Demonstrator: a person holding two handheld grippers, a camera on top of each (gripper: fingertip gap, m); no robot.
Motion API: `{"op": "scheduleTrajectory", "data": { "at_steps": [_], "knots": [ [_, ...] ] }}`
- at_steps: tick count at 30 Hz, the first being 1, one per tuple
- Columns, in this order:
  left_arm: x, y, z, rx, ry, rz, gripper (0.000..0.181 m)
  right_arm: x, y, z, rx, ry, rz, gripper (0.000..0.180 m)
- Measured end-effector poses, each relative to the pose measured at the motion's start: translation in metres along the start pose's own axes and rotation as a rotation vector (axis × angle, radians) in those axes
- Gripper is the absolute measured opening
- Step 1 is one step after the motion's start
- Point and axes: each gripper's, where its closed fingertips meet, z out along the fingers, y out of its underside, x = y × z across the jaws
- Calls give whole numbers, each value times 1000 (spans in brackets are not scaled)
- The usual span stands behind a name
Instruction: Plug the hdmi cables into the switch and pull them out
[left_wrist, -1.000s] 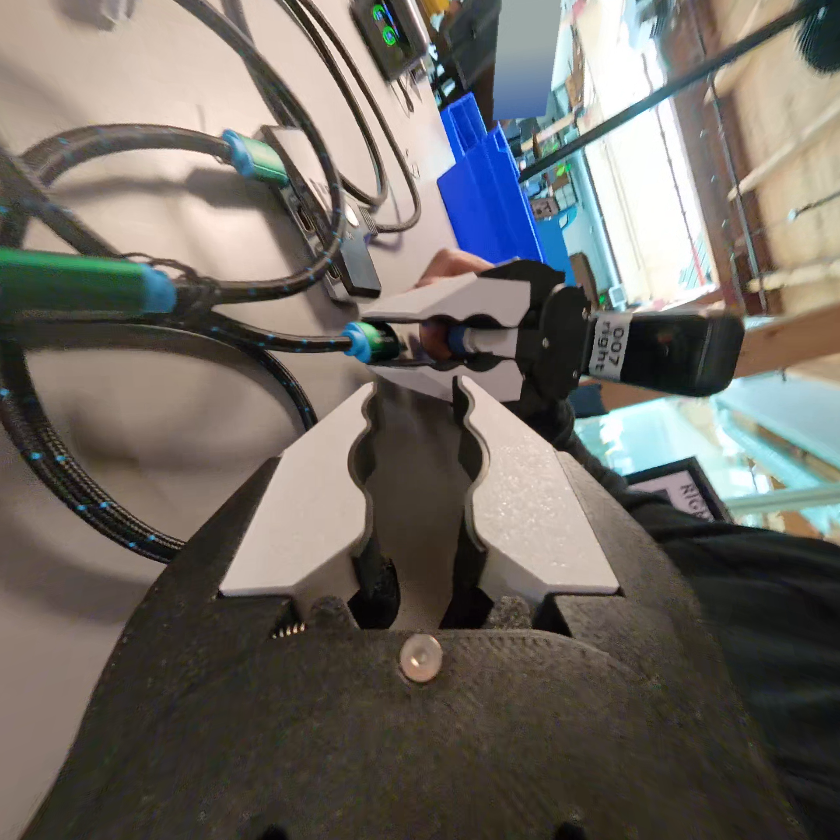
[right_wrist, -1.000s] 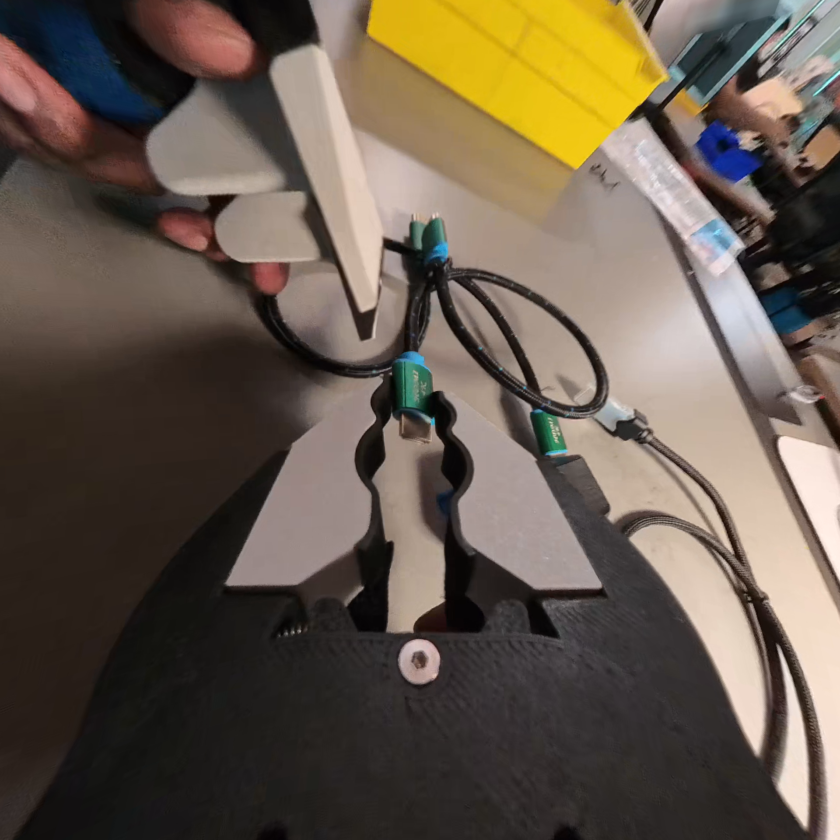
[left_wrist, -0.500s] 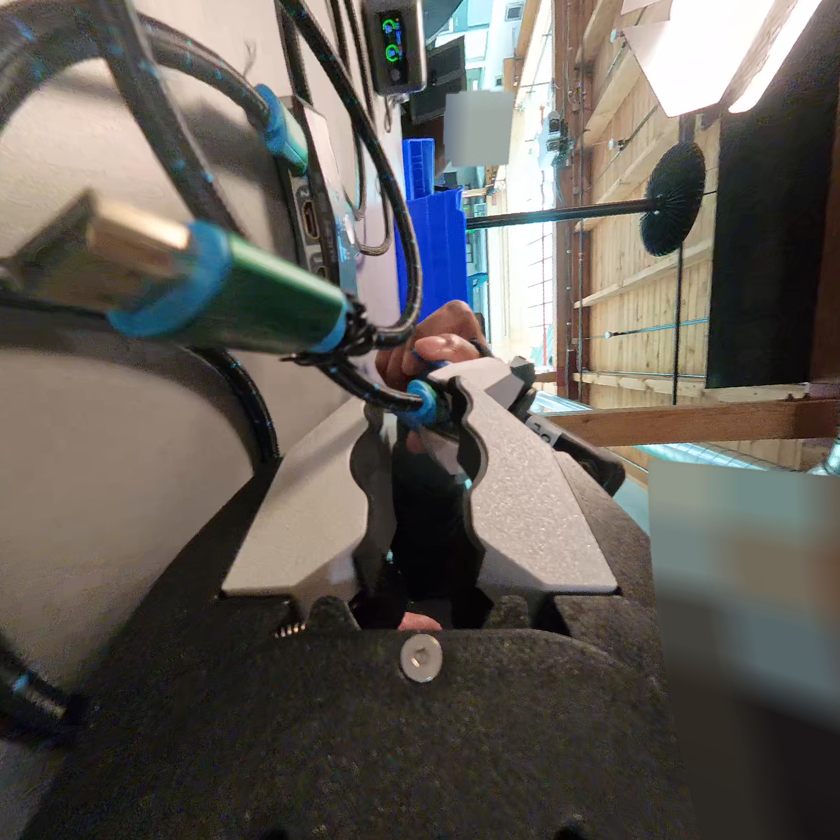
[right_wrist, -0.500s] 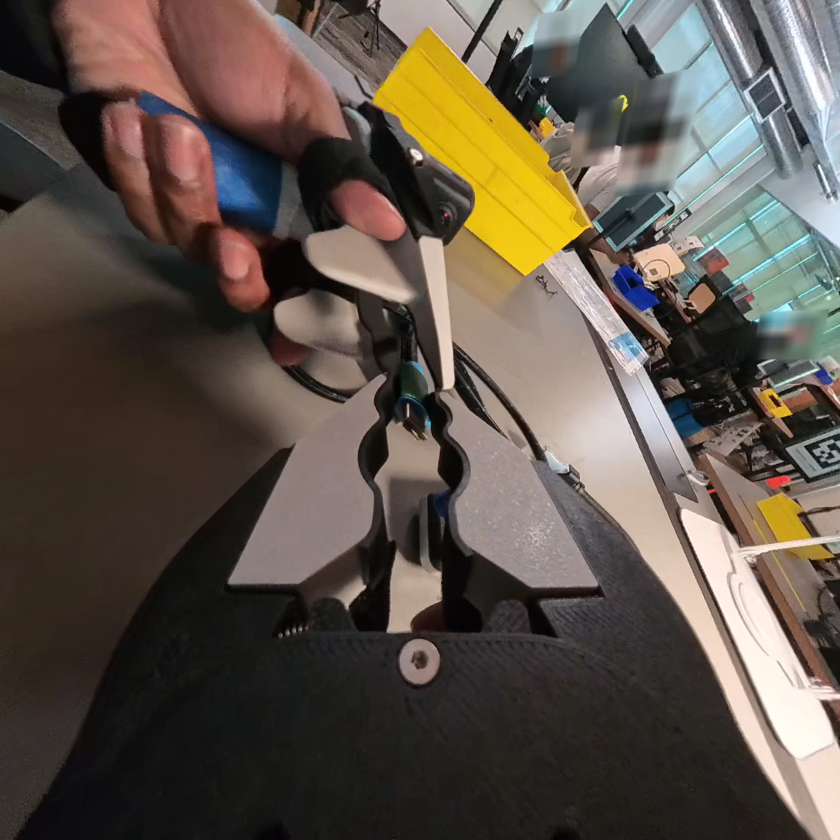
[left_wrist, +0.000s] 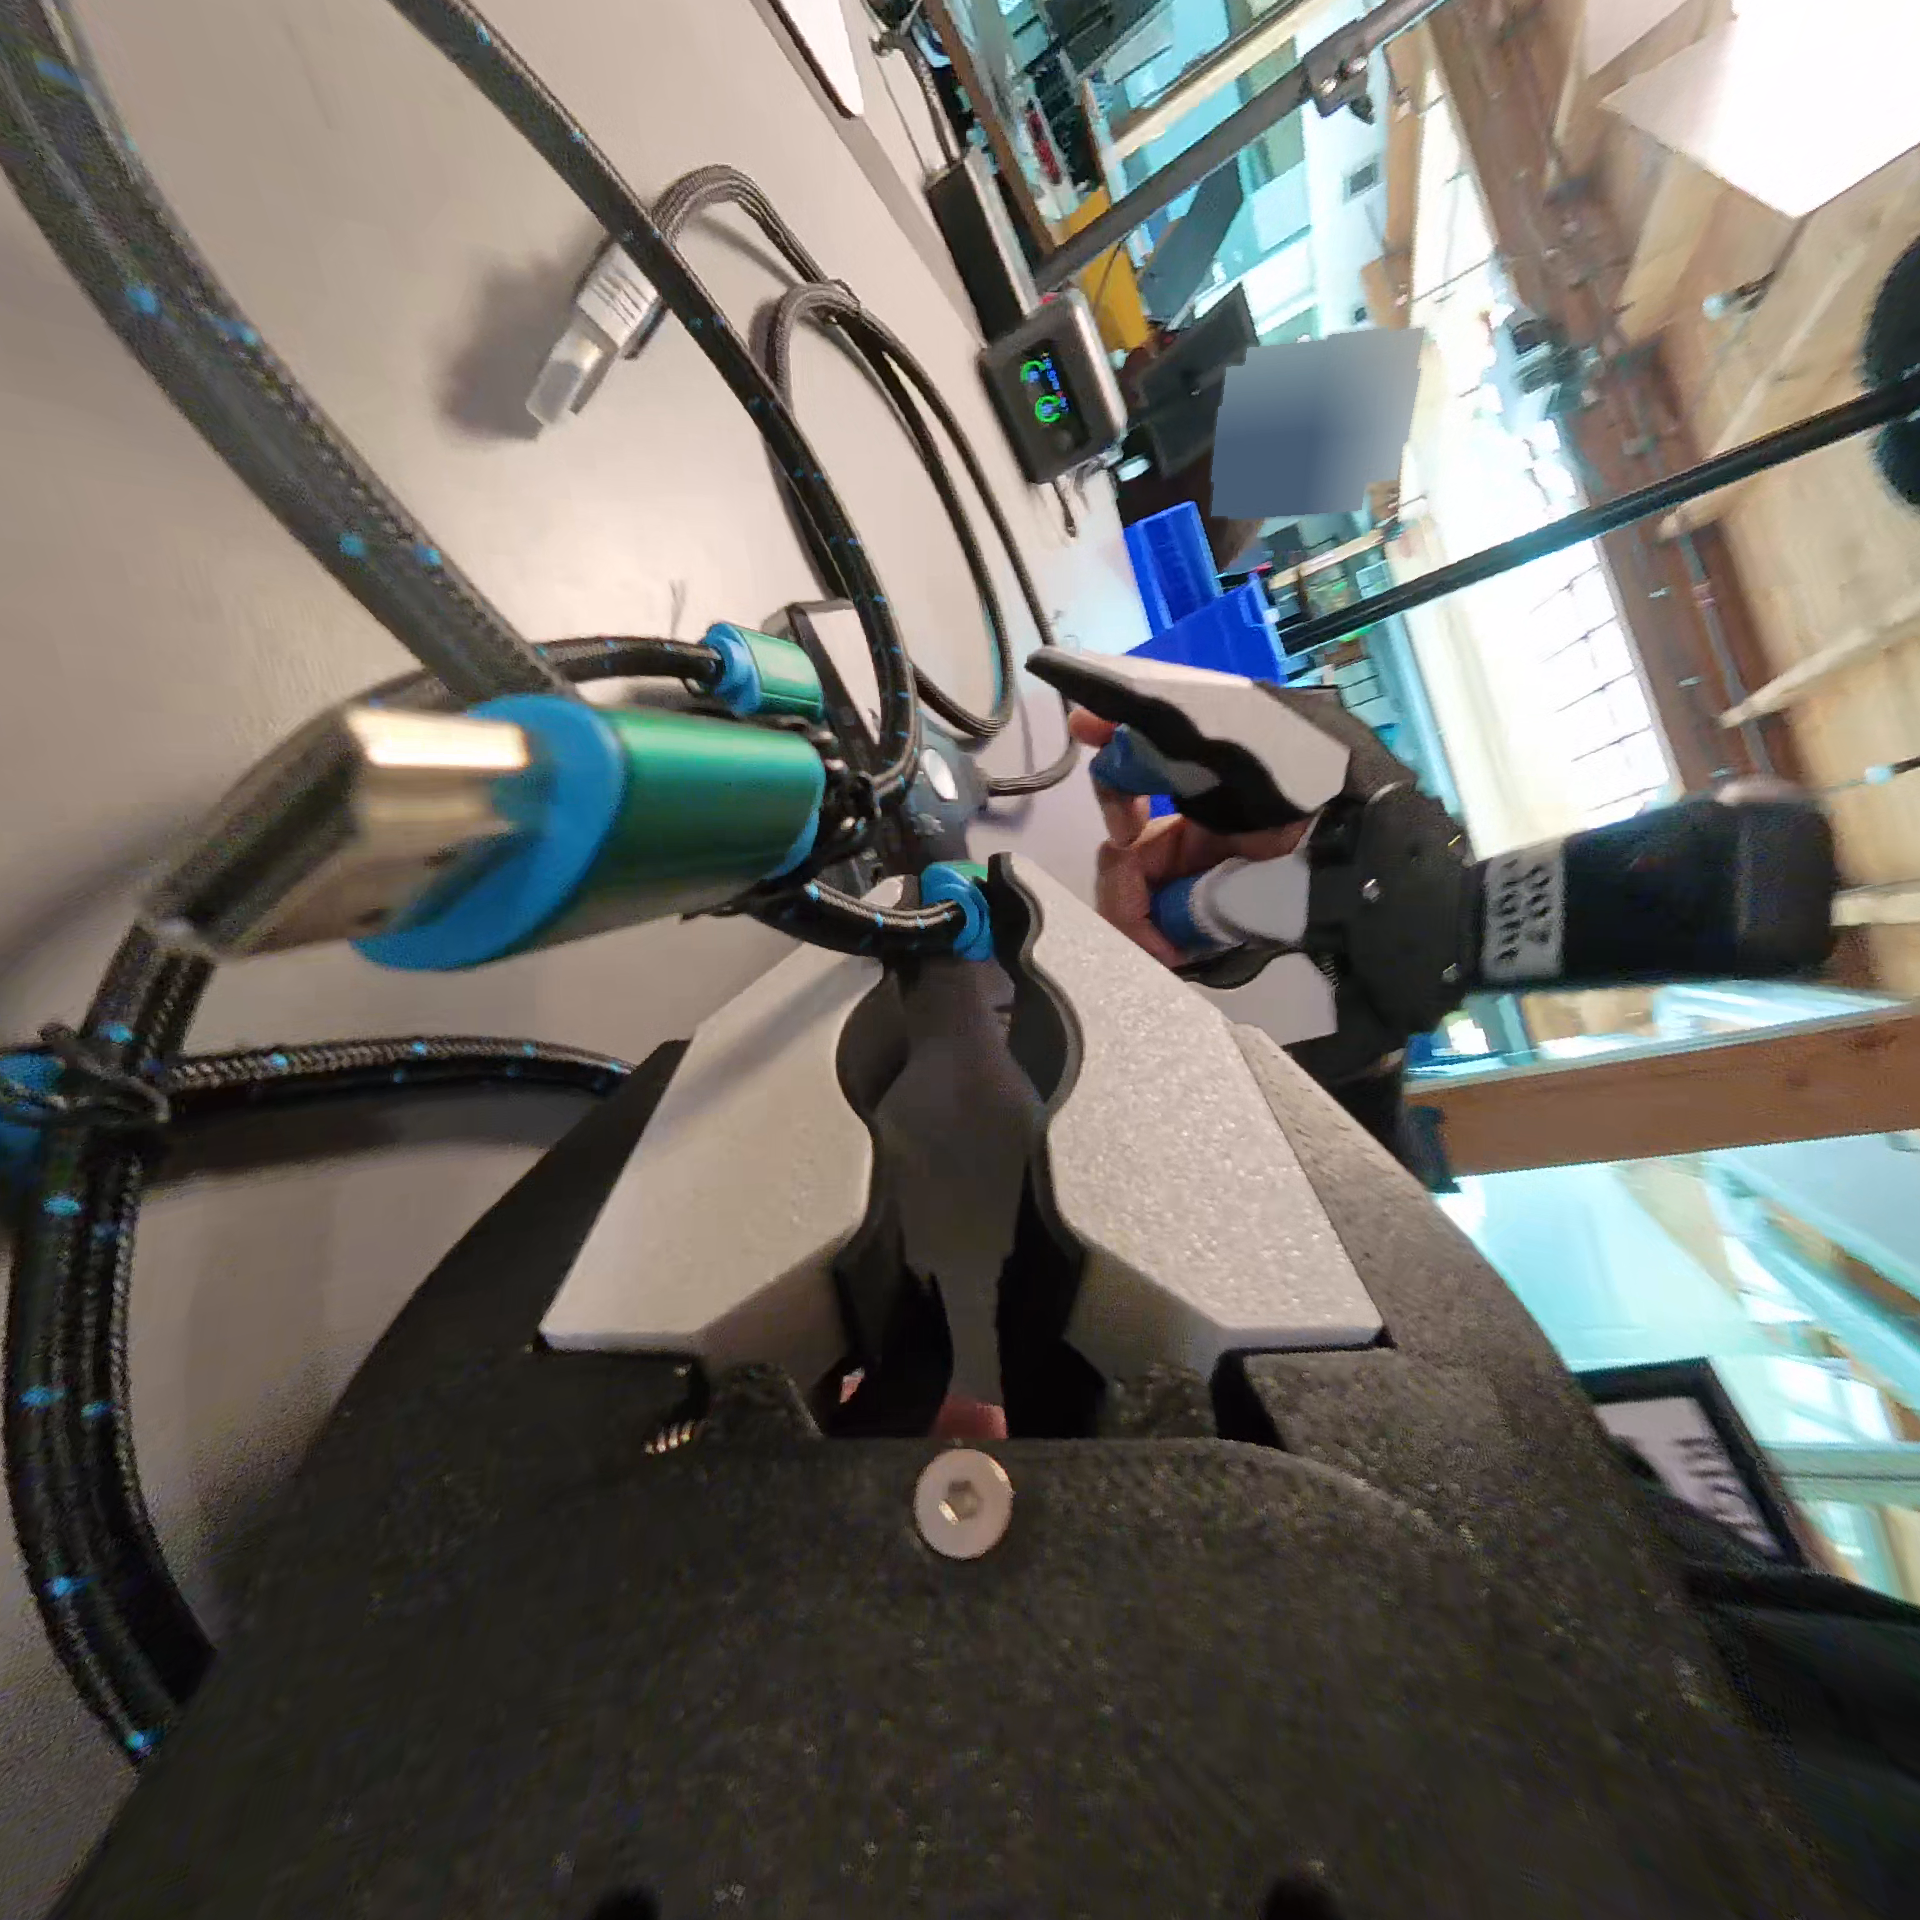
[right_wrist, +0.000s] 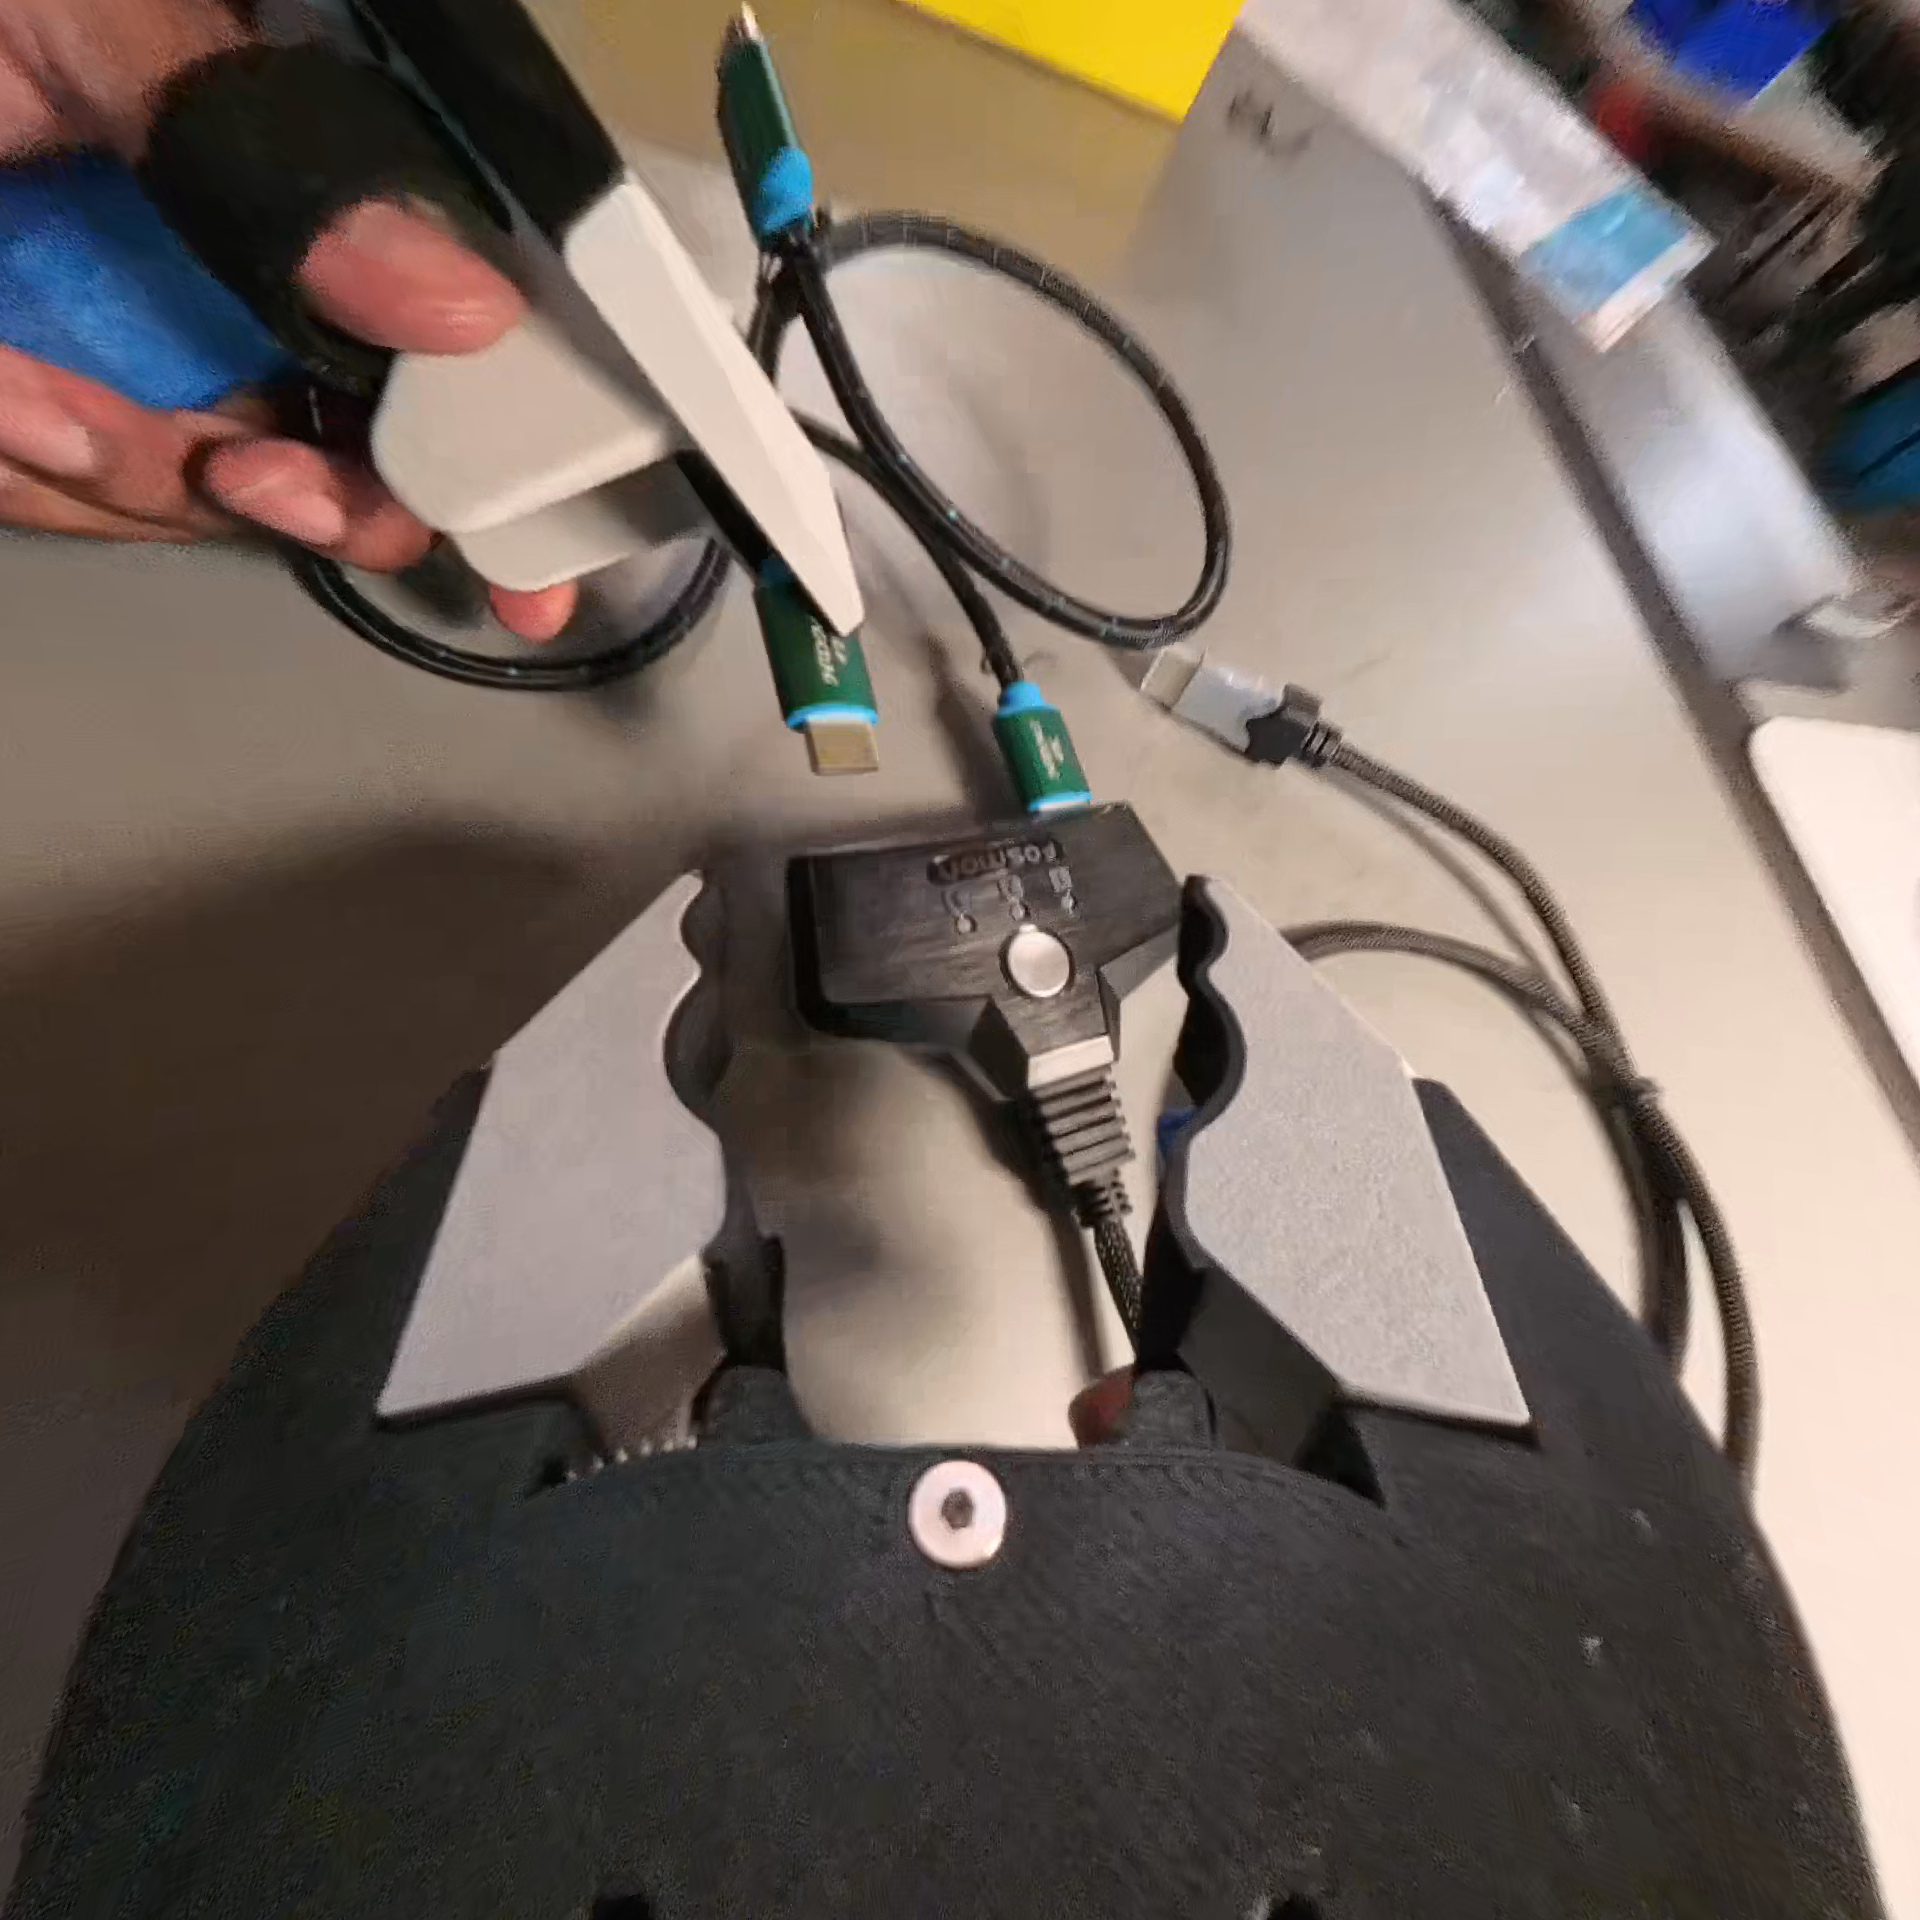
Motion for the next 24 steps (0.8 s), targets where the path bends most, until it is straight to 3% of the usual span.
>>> {"op": "scheduleTrajectory", "data": {
  "at_steps": [3, 6, 13, 18, 24],
  "knots": [
    [-11, -3, 4, 7, -85, 112, 14, 5, 17, 9, -123, -59, 12, 96],
    [-10, -3, 6, -3, -92, 153, 14, 3, 28, 18, -224, -124, 23, 95],
    [-12, -25, 3, -9, -150, 407, 14, 17, 27, 27, -183, -40, 166, 84],
    [29, -61, 9, -15, -2, 476, 14, 26, 35, 15, -120, 29, 240, 79],
    [50, -87, 59, -99, 100, 549, 14, 47, 41, -4, -59, 169, 294, 78]
  ]
}}
